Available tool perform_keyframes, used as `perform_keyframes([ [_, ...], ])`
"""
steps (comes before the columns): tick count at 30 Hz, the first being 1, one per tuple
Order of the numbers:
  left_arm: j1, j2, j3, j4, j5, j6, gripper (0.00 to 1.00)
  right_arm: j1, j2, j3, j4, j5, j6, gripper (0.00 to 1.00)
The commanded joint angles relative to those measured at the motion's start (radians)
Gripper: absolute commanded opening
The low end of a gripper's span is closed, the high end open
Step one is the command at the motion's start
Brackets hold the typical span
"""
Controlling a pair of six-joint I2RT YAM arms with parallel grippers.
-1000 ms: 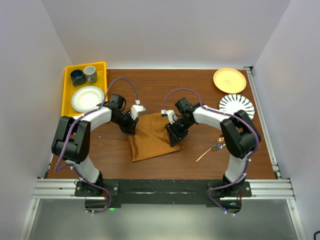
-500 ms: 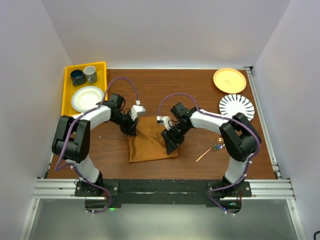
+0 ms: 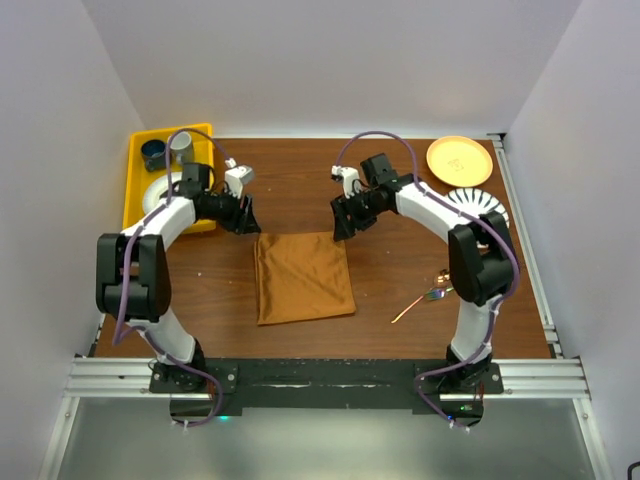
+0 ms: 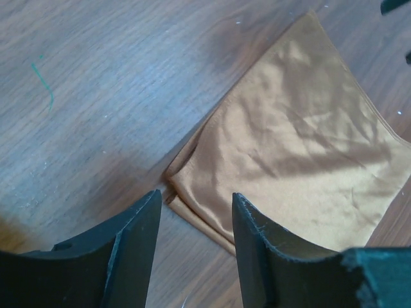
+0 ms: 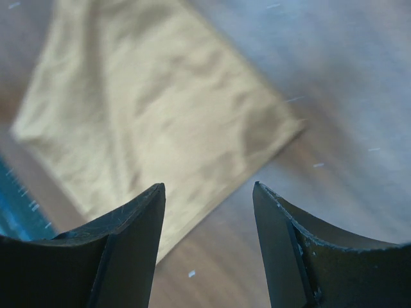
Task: Fold the napkin into a case and place the utensils inside
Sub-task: Smooth out the lower triangle-folded napkin at the center of the board, then pick up the lower triangle-folded napkin from the center of the board.
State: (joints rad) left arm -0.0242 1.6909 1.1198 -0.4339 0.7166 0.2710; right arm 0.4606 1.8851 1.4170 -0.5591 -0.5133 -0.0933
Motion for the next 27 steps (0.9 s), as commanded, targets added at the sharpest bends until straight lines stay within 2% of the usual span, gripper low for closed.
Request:
perform_keyframes([
  [1, 0.000, 0.059, 0.034, 0.029, -0.037, -0.065, 0.53, -0.008, 0.081, 0.060, 0.022, 0.084, 0.010, 0.63],
  [11, 0.000, 0.151, 0.077, -0.028, 0.018, -0.016, 0.54, -0.011, 0.209, 0.134, 0.063, 0.068, 0.001, 0.64],
  [18, 0.000, 0.193, 0.104, -0.048, 0.070, 0.000, 0.52, -0.013, 0.249, 0.155, 0.065, 0.015, -0.005, 0.61],
  [27, 0.000, 0.185, 0.109, -0.060, 0.098, 0.050, 0.27, -0.013, 0.240, 0.158, 0.064, -0.027, -0.003, 0.44],
])
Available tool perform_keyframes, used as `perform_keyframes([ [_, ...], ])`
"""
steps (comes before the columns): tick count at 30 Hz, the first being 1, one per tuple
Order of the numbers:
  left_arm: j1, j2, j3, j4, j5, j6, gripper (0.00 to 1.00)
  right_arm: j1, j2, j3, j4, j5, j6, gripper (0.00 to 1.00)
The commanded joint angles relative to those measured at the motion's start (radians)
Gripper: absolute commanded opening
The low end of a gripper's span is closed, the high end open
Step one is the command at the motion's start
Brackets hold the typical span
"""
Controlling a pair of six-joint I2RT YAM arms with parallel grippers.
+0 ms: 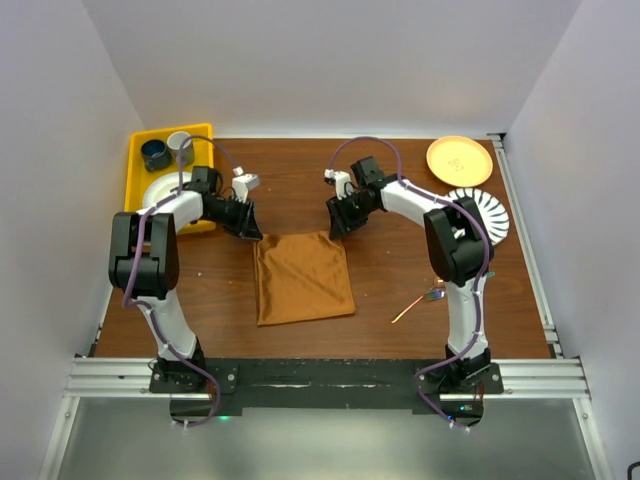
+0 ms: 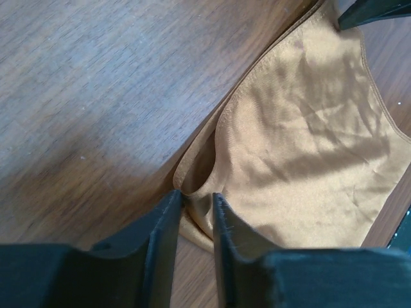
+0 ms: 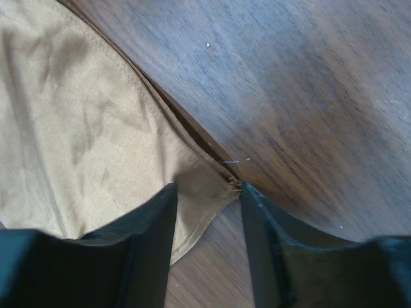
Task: Fold the napkin into a case and place the utensils inside
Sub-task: Pick up the lower triangle-folded napkin from the center of the board.
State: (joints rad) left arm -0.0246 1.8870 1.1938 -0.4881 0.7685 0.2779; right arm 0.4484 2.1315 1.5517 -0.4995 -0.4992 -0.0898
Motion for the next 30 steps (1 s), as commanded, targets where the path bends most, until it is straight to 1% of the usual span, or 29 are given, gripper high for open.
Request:
perform_keyframes([
  [1, 0.000, -0.015, 0.033, -0.006, 0.055, 0.055, 0.25, -0.001, -0.013, 0.022, 0.006, -0.041, -0.008, 0.42],
  [2, 0.000, -0.025, 0.030, -0.006, 0.060, 0.064, 0.24, -0.002, -0.022, 0.021, 0.004, -0.044, -0.010, 0.40],
  [5, 0.000, -0.043, 0.027, -0.012, 0.071, 0.095, 0.15, -0.001, -0.045, 0.013, -0.002, -0.044, -0.024, 0.29],
  [11, -0.006, -0.097, 0.003, -0.049, 0.095, 0.193, 0.02, -0.001, -0.096, -0.011, -0.017, -0.055, -0.056, 0.28],
  [14, -0.012, -0.132, -0.019, -0.082, 0.101, 0.268, 0.00, -0.001, -0.111, -0.021, -0.031, -0.061, -0.073, 0.27],
  [17, -0.026, -0.166, -0.040, -0.139, 0.095, 0.374, 0.00, 0.001, -0.134, -0.033, -0.054, -0.073, -0.099, 0.33],
  [18, -0.032, -0.173, -0.045, -0.159, 0.092, 0.445, 0.00, 0.001, -0.145, -0.038, -0.069, -0.079, -0.111, 0.34],
  [20, -0.055, -0.198, -0.069, -0.181, 0.071, 0.503, 0.00, 0.000, -0.156, -0.050, -0.082, -0.085, -0.123, 0.40],
  [21, -0.066, -0.207, -0.083, -0.175, 0.040, 0.539, 0.00, -0.001, -0.160, -0.053, -0.094, -0.085, -0.131, 0.44],
  [22, -0.077, -0.227, -0.111, -0.169, 0.023, 0.553, 0.00, 0.001, -0.168, -0.054, -0.100, -0.073, -0.136, 0.52],
  [24, -0.110, -0.247, -0.135, -0.136, -0.017, 0.586, 0.00, 0.001, -0.176, -0.051, -0.109, -0.047, -0.149, 0.59],
  [26, -0.136, -0.273, -0.168, -0.113, -0.026, 0.615, 0.00, -0.001, -0.183, -0.044, -0.109, -0.009, -0.162, 0.64],
  [29, -0.153, -0.316, -0.212, -0.090, -0.031, 0.681, 0.00, -0.001, -0.180, -0.015, -0.128, 0.005, -0.183, 0.65],
  [30, -0.155, -0.328, -0.235, -0.090, -0.017, 0.729, 0.00, -0.002, -0.177, -0.005, -0.142, 0.008, -0.189, 0.65],
])
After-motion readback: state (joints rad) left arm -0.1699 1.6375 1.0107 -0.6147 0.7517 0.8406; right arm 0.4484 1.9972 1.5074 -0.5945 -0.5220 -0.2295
